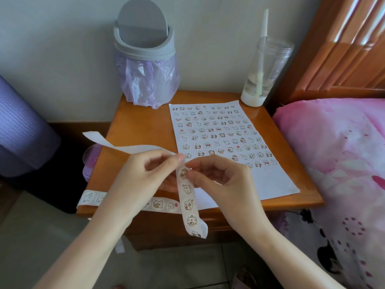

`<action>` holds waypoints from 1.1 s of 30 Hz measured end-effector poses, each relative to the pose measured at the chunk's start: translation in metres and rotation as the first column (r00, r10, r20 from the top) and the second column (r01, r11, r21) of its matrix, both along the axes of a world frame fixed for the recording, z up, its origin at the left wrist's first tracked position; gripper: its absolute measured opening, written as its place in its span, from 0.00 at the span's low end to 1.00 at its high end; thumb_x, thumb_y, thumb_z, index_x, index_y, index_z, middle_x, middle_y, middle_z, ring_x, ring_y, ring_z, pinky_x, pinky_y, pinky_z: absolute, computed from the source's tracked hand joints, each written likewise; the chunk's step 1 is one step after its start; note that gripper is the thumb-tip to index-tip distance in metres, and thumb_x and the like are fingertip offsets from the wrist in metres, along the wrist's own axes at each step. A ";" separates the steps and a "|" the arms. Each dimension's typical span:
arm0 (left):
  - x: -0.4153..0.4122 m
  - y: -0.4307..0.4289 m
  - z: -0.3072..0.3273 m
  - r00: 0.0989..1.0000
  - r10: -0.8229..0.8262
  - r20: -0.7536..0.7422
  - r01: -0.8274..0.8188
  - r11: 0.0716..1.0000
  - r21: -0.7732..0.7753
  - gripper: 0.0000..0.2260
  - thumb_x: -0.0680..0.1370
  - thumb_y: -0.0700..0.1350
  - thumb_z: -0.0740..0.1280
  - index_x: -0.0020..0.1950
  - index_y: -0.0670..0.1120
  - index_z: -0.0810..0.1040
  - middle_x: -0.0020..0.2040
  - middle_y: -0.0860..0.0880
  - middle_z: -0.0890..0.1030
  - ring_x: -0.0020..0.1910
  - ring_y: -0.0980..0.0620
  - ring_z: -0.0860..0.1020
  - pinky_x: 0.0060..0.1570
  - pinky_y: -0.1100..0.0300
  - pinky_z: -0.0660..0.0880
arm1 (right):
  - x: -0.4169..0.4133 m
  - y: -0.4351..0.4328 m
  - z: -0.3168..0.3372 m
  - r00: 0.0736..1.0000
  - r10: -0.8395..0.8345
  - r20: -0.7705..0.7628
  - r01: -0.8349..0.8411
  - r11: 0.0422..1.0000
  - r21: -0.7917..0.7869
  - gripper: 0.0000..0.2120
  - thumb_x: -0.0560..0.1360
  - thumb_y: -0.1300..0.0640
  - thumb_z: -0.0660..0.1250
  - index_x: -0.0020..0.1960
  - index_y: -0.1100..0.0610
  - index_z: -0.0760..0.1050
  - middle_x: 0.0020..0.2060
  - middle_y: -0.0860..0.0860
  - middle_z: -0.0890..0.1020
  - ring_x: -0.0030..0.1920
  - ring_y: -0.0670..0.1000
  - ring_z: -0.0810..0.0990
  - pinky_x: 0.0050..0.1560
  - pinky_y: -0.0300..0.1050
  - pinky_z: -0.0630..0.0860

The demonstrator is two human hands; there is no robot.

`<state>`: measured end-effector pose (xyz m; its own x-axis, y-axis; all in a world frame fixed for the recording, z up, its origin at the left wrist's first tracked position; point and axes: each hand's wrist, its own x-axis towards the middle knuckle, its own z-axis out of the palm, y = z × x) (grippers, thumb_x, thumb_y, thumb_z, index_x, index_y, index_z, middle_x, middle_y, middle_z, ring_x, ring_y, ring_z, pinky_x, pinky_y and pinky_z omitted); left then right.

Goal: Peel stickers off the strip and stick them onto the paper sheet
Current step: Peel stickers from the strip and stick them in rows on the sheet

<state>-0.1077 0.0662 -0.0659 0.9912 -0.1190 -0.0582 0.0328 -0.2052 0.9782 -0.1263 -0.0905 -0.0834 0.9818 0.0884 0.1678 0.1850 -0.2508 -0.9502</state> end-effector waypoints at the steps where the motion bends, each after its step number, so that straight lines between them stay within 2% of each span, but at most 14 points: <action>1: 0.000 0.000 0.000 1.000 -0.009 0.010 0.009 1.000 0.015 0.10 0.76 0.48 0.66 0.41 0.45 0.82 0.34 0.53 0.84 0.35 0.61 0.82 0.30 0.76 0.72 | 0.000 0.000 0.000 1.000 0.002 0.010 -0.002 1.000 -0.013 0.06 0.71 0.60 0.71 0.47 0.53 0.82 0.39 0.46 0.84 0.41 0.46 0.82 0.47 0.38 0.79; 4: 0.000 0.000 -0.002 1.000 -0.016 0.009 0.015 1.000 0.027 0.10 0.76 0.48 0.66 0.40 0.45 0.82 0.34 0.52 0.84 0.35 0.60 0.83 0.30 0.76 0.73 | 0.000 0.001 -0.002 0.999 -0.001 0.054 0.005 0.998 -0.069 0.06 0.72 0.61 0.71 0.47 0.51 0.81 0.40 0.44 0.84 0.42 0.44 0.82 0.46 0.34 0.77; 7: 0.001 0.000 -0.004 1.000 -0.004 -0.009 0.004 1.000 0.015 0.09 0.75 0.47 0.66 0.40 0.44 0.82 0.34 0.51 0.85 0.34 0.56 0.83 0.32 0.72 0.77 | 0.000 0.001 -0.003 0.994 0.000 0.113 0.015 0.991 -0.133 0.07 0.72 0.60 0.71 0.48 0.51 0.81 0.41 0.43 0.84 0.43 0.42 0.82 0.46 0.34 0.77; 13: 0.001 0.000 -0.007 1.000 0.004 -0.016 -0.003 1.000 0.016 0.08 0.75 0.47 0.66 0.41 0.47 0.83 0.35 0.52 0.85 0.34 0.55 0.83 0.35 0.67 0.80 | 0.002 0.000 -0.004 0.991 0.004 0.135 0.015 0.990 -0.142 0.06 0.72 0.61 0.70 0.47 0.52 0.81 0.42 0.44 0.84 0.44 0.42 0.82 0.46 0.33 0.77; 19: 0.002 -0.001 -0.009 1.000 0.007 -0.006 -0.007 0.999 0.033 0.08 0.75 0.48 0.67 0.41 0.47 0.83 0.35 0.51 0.85 0.34 0.54 0.83 0.37 0.64 0.81 | 0.000 -0.001 -0.002 0.996 -0.002 0.088 0.012 0.993 -0.113 0.07 0.72 0.61 0.70 0.45 0.49 0.80 0.40 0.42 0.84 0.43 0.42 0.81 0.46 0.32 0.76; 24: 0.002 -0.001 -0.012 1.000 -0.003 0.009 0.003 0.997 0.082 0.08 0.75 0.49 0.66 0.43 0.47 0.83 0.35 0.52 0.85 0.35 0.54 0.84 0.42 0.57 0.82 | 0.003 -0.001 -0.001 0.998 -0.020 0.054 0.028 0.990 -0.142 0.10 0.71 0.59 0.72 0.41 0.43 0.77 0.41 0.41 0.81 0.43 0.43 0.79 0.45 0.34 0.77; 29: 0.004 -0.002 -0.016 1.000 0.015 0.003 -0.015 0.992 0.128 0.08 0.75 0.50 0.66 0.42 0.49 0.83 0.35 0.52 0.85 0.34 0.54 0.84 0.43 0.53 0.82 | 0.004 -0.001 -0.003 0.999 -0.039 0.029 0.045 0.973 -0.228 0.07 0.69 0.51 0.73 0.39 0.42 0.76 0.43 0.39 0.74 0.45 0.42 0.71 0.47 0.27 0.67; 33: 0.006 -0.002 -0.017 1.000 0.021 -0.009 -0.020 0.988 0.155 0.09 0.75 0.50 0.66 0.42 0.48 0.83 0.35 0.52 0.85 0.34 0.54 0.84 0.43 0.51 0.82 | 0.004 -0.002 -0.004 0.999 -0.013 0.044 0.024 0.962 -0.272 0.06 0.70 0.50 0.72 0.39 0.41 0.75 0.44 0.37 0.73 0.46 0.41 0.70 0.48 0.28 0.67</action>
<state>-0.1020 0.0643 -0.0833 0.9926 -0.0874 -0.0845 0.0484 -0.3531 0.9343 -0.1219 -0.0928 -0.0872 0.9764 0.1183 0.1804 0.2156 -0.5032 -0.8369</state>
